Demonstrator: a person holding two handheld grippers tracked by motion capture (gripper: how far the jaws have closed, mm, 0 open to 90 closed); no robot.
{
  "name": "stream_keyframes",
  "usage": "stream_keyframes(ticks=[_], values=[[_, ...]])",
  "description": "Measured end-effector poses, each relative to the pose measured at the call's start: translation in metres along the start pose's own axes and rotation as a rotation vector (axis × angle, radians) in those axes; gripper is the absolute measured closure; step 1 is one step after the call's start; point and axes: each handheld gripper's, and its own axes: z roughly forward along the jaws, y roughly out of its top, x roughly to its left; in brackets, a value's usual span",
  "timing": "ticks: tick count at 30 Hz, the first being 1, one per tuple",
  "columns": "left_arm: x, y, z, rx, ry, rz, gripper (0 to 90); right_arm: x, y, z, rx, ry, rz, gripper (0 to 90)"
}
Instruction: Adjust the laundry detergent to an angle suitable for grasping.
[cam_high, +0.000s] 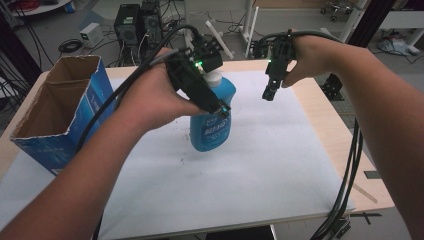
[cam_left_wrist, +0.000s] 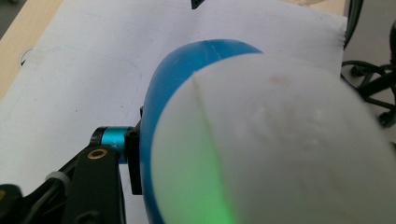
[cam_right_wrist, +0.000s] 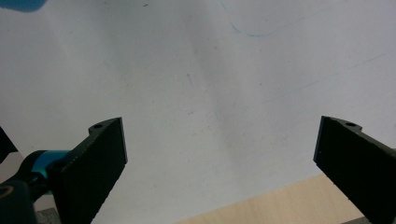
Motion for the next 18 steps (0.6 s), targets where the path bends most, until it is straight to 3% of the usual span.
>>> stream_keyframes(ticks=[6, 13, 18], values=[[0.012, -0.007, -0.014, 0.028, -0.068, 0.071, 39.2, 0.012, 0.005, -0.002, 0.004, -0.010, -0.018, 1.9], [0.021, -0.018, -0.021, 0.072, -0.139, 0.179, 39.2, 0.024, 0.012, 0.001, 0.010, -0.007, -0.042, 1.9], [0.028, -0.028, -0.025, 0.082, -0.190, 0.230, 39.2, 0.027, 0.018, 0.003, 0.012, -0.005, -0.063, 1.9]])
